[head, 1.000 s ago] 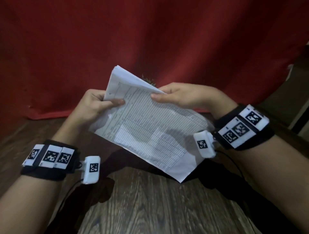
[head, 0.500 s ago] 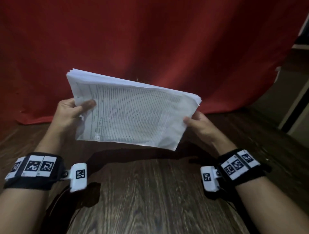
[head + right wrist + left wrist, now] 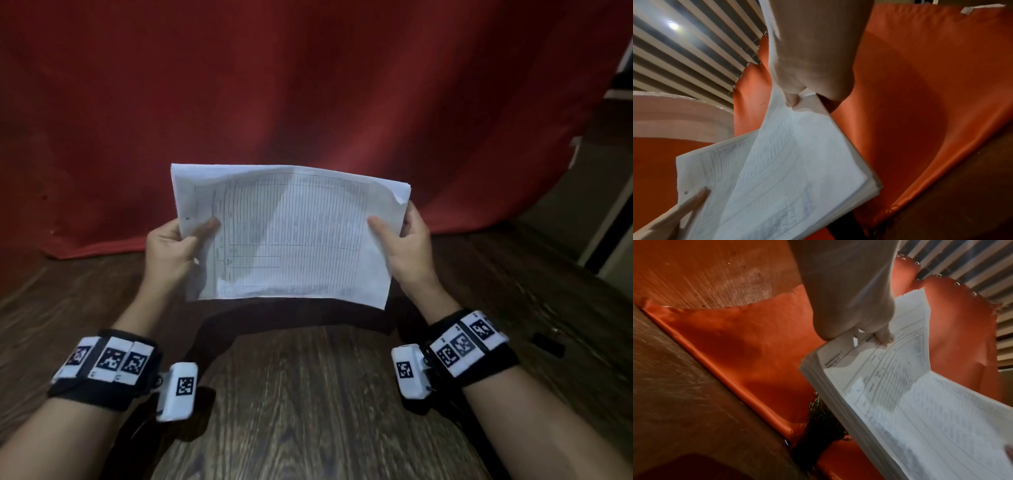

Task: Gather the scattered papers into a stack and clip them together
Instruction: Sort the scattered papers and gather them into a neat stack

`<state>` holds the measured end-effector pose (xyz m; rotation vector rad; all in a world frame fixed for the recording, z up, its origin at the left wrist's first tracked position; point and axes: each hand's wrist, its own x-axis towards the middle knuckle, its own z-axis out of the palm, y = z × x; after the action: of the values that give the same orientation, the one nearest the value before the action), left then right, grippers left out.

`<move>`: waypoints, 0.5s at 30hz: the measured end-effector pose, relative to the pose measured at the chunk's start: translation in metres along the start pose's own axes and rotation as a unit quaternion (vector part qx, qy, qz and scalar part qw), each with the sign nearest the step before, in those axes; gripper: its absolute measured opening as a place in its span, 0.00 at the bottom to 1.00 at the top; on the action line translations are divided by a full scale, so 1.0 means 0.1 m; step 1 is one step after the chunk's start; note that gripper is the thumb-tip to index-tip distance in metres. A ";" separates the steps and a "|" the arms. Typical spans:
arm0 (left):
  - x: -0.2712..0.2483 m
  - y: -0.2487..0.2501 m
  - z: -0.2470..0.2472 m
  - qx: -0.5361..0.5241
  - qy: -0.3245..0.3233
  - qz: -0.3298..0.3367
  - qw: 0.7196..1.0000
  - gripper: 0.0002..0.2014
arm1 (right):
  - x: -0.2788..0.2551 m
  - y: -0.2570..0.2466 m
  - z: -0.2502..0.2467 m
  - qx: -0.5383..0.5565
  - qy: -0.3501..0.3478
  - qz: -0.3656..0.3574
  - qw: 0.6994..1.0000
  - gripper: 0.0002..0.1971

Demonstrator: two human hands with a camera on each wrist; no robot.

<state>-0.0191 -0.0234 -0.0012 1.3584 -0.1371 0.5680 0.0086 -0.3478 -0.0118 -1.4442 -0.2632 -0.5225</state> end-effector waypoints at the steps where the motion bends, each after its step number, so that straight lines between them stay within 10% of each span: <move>1: 0.03 -0.05 -0.03 0.002 -0.004 -0.002 1.000 0.07 | 0.01 0.00 -0.02 0.007 0.001 -0.003 1.000 0.14; 8: -0.03 -0.36 0.06 0.218 -0.010 0.104 0.970 0.36 | -0.05 0.29 -0.05 -0.013 -0.042 0.028 0.999 0.15; 15: 0.31 -0.66 -0.13 0.037 -0.090 -0.116 0.988 0.22 | 0.07 0.43 -0.14 0.022 -0.078 0.156 0.984 0.22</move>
<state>0.0350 -0.0079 -0.0496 1.4735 -0.1046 0.2568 0.0338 -0.3608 -0.0473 -1.4514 -0.1671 -0.1476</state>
